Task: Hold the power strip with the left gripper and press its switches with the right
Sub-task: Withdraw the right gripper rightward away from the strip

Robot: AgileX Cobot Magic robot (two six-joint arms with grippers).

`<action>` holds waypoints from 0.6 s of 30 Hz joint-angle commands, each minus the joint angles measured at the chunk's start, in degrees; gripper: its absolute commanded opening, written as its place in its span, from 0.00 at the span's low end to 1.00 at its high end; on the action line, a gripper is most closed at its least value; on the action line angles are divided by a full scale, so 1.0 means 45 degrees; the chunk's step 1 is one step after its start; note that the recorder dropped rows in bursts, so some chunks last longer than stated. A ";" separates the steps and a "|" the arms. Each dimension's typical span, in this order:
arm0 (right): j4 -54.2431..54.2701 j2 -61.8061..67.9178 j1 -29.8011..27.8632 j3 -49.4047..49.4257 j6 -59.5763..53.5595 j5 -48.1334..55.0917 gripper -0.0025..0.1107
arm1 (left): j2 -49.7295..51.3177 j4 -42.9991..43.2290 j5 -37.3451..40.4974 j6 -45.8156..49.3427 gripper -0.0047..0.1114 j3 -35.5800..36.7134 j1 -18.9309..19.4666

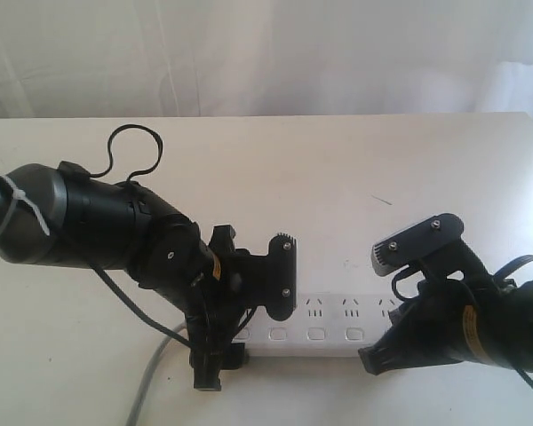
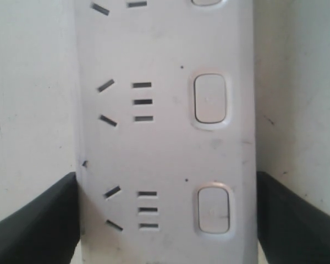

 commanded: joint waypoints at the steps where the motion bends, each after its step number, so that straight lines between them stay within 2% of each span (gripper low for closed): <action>1: -0.0056 0.0013 0.0045 -0.0077 0.0049 0.0018 0.02 | 0.0661 0.0088 0.1568 0.0188 0.04 0.0475 -0.0095; 18: -0.0056 0.1975 0.0045 -0.0077 0.0135 0.0044 0.02 | 0.0661 0.0088 0.1646 0.0233 0.04 0.0475 -0.0095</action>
